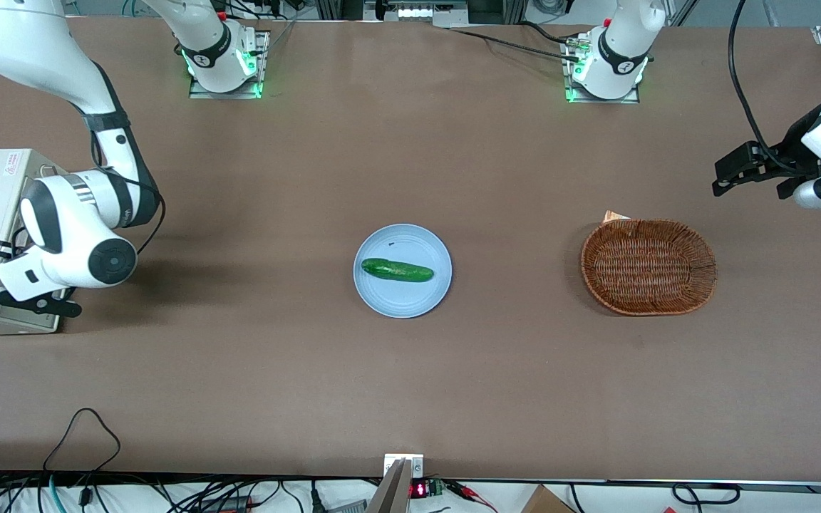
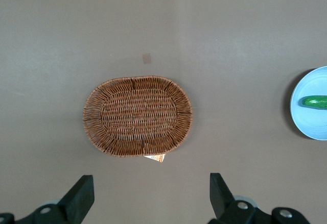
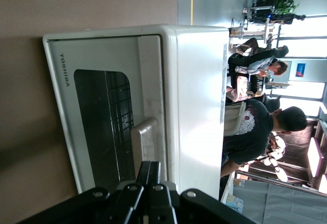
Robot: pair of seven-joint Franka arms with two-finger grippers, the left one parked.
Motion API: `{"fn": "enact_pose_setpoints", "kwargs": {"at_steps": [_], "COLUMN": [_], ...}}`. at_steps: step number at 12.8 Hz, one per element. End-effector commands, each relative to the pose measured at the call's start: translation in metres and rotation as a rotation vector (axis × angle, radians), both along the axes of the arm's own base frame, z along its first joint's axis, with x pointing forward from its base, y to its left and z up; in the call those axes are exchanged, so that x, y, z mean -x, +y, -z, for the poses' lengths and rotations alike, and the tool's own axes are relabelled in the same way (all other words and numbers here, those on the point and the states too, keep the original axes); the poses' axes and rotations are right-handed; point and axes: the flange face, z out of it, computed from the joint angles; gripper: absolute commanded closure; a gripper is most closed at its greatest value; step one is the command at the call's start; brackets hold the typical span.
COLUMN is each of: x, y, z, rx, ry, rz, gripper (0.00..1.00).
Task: Open oven door with right arm only
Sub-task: 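Move the right gripper down to the toaster oven door handle and grasp it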
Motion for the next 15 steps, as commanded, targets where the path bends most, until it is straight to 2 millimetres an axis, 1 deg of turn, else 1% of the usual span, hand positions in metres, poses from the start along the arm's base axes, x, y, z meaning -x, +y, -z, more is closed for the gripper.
{"fn": "enact_pose_setpoints", "kwargs": {"at_steps": [1,2,5,10,15], "x": [0.003,0.006,0.013,0.019,0.020], "y": [-0.008,-0.015,-0.021,-0.022,-0.021], "z": [-0.007,-0.003,0.005,0.012,0.016], "rx": [0.056,0.072,0.084,0.084,0.071], "ry": [-0.015,-0.004,0.019,0.037,0.042], "rz": [-0.018,-0.017,-0.019,-0.019,-0.018], "gripper": [1.00,1.00,0.99,0.99,0.99]}}
